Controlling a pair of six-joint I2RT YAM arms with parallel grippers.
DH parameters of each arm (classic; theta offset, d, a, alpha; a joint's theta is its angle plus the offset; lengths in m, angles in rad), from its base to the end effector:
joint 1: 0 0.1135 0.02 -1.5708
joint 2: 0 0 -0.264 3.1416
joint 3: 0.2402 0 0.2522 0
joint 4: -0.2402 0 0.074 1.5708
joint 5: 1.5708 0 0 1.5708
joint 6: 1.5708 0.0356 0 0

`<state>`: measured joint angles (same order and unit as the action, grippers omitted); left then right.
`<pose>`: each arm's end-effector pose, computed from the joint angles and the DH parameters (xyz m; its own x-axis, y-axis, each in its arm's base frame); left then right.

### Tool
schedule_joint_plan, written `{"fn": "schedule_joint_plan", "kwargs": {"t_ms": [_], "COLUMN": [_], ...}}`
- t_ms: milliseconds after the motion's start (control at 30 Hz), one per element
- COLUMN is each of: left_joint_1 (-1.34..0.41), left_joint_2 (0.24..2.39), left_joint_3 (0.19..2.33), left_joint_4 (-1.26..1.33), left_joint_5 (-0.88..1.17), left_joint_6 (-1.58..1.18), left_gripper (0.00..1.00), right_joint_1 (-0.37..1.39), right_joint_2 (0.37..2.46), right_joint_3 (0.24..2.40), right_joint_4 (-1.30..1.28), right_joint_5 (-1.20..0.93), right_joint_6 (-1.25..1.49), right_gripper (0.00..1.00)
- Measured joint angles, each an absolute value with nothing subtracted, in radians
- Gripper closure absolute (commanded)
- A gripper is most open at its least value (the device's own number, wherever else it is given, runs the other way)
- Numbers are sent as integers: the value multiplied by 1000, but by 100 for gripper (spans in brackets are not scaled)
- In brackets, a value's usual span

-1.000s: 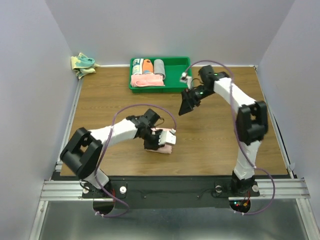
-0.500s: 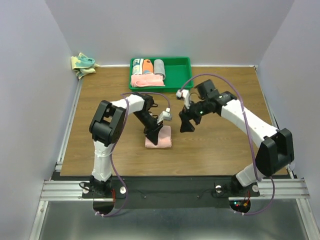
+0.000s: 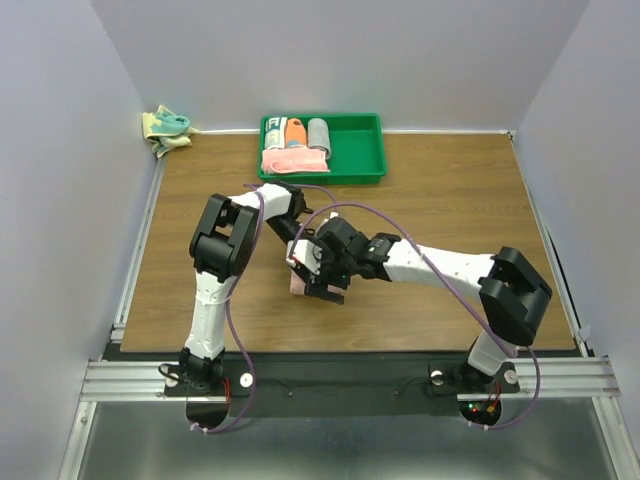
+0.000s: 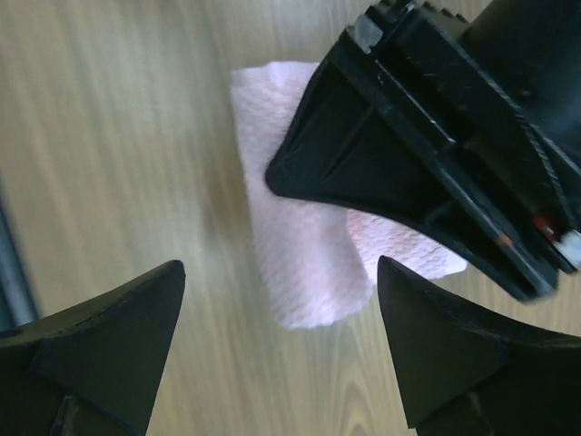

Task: Roll the towels
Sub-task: Roll the towel

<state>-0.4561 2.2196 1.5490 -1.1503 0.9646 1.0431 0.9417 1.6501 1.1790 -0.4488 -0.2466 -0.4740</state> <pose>0.3331 -0.1960 0.1273 -0.3790 0.7342 -0.5633 0.7859 -0.0660 -0.6148 0.2002 0.2899 0.2326 -0.0189 -0.7782 -0.6277 -0.9888 0.1077 -0.1038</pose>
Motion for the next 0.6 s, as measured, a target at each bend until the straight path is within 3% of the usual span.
{"fn": "schedule_joint_plan", "kwargs": {"t_ms": [133, 200, 267, 300, 333, 367, 400, 600], "left_joint_1": [-449, -445, -442, -441, -439, -439, -439, -424], "left_joint_2": [2225, 2227, 2228, 2228, 2229, 2230, 2230, 2224], "left_joint_3": [1550, 1551, 1551, 1551, 1551, 1551, 1551, 1538], "left_joint_4": [-1158, -1161, -1162, -1164, -1168, -1173, -1175, -1176], "left_joint_5": [973, 975, 978, 978, 976, 973, 973, 979], "left_joint_6": [1047, 1050, 1052, 1052, 1054, 1055, 1056, 1072], "left_gripper": [68, 68, 68, 68, 67, 66, 64, 45], "right_joint_1": [982, 995, 1003, 1006, 1007, 1007, 1001, 996], "right_joint_2": [1705, 1740, 1774, 1784, 1792, 1795, 1795, 1773], "right_joint_3": [1144, 1143, 1143, 1138, 1130, 1129, 1127, 1074], "right_joint_4": [-379, -360, -341, -332, -310, -297, -289, -221], "right_joint_5": [-168, -150, -143, -138, -127, -120, -125, -142], "right_joint_6": [-527, -545, -556, -564, -577, -572, -574, -584], "right_gripper": [12, 20, 45, 64, 72, 89, 96, 99]}}
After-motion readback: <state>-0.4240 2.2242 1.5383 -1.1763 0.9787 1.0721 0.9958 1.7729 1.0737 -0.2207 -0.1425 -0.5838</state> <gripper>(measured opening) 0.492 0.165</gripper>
